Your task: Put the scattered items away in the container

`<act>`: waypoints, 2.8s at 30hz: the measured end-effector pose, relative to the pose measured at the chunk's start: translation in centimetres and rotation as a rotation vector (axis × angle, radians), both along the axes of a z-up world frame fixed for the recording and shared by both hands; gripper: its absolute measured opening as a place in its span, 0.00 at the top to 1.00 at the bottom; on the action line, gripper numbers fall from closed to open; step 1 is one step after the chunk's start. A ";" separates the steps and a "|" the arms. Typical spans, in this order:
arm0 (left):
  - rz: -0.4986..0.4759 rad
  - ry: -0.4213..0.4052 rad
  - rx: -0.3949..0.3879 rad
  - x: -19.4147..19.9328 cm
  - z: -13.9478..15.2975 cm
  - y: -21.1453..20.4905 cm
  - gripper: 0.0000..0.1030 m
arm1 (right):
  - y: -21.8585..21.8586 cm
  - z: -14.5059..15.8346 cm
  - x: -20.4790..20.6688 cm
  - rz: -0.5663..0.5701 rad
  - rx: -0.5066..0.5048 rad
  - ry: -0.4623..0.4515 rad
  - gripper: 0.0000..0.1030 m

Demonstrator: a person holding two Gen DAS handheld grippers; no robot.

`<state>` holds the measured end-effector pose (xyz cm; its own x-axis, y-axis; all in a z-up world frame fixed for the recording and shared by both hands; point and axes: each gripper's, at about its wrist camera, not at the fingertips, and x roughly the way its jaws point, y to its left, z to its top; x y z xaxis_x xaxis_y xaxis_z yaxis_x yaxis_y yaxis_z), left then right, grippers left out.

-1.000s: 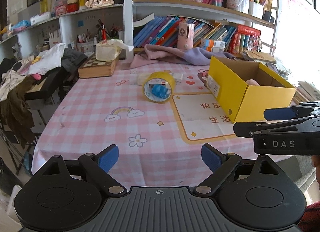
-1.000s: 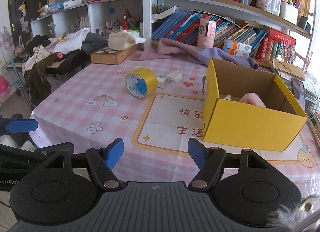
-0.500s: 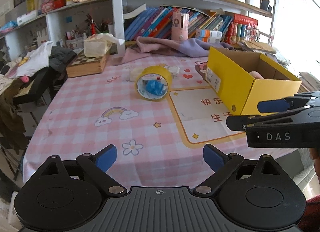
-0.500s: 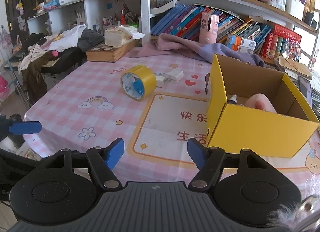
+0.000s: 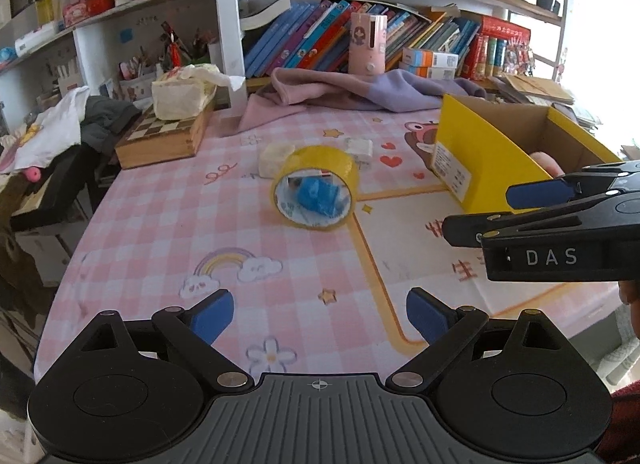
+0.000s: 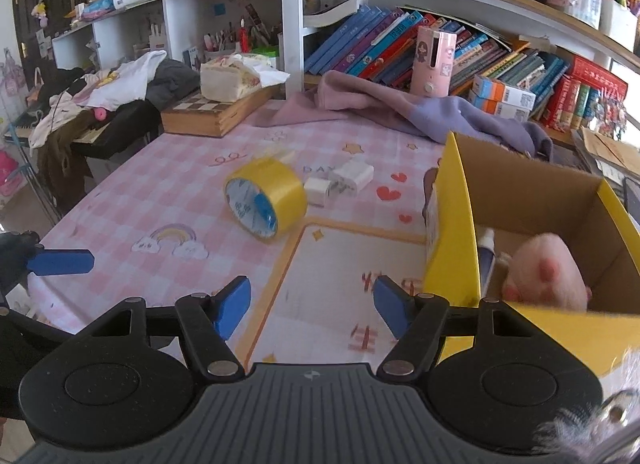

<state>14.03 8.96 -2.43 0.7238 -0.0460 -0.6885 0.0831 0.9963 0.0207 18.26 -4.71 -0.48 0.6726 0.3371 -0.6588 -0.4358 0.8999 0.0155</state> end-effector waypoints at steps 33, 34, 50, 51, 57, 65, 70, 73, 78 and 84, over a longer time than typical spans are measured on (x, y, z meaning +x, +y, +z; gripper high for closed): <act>-0.006 -0.041 0.032 12.3 -3.5 -0.4 0.03 | 1.8 -0.7 12.7 -0.044 0.034 0.071 0.38; -0.010 -0.043 0.035 12.5 -3.6 -0.4 0.03 | 1.9 -0.8 12.9 -0.046 0.034 0.074 0.38; -0.053 -0.032 0.031 15.4 -5.6 -0.7 0.02 | 2.7 -2.0 17.0 -0.111 0.045 0.143 0.39; -0.055 -0.031 0.030 15.6 -5.8 -0.8 0.02 | 2.9 -2.1 17.3 -0.116 0.039 0.146 0.39; -0.062 -0.014 0.028 16.3 -6.5 -0.9 0.02 | 3.4 -2.8 19.4 -0.144 0.040 0.186 0.40; -0.060 0.003 -0.007 16.7 -7.2 -0.7 0.02 | 4.0 -3.8 22.0 -0.192 0.065 0.231 0.40; -0.074 0.001 0.000 16.5 -7.6 -0.8 0.02 | 4.7 -4.6 23.7 -0.204 0.067 0.251 0.40; -0.070 -0.009 -0.007 16.5 -7.5 -0.7 0.02 | 5.3 -5.3 24.6 -0.211 0.066 0.272 0.40; -0.053 -0.012 -0.003 16.4 -7.6 -0.3 0.03 | 5.9 -6.5 26.2 -0.227 0.054 0.305 0.42; -0.051 -0.027 -0.017 16.3 -7.5 -0.2 0.04 | 6.4 -7.8 27.5 -0.241 0.029 0.325 0.45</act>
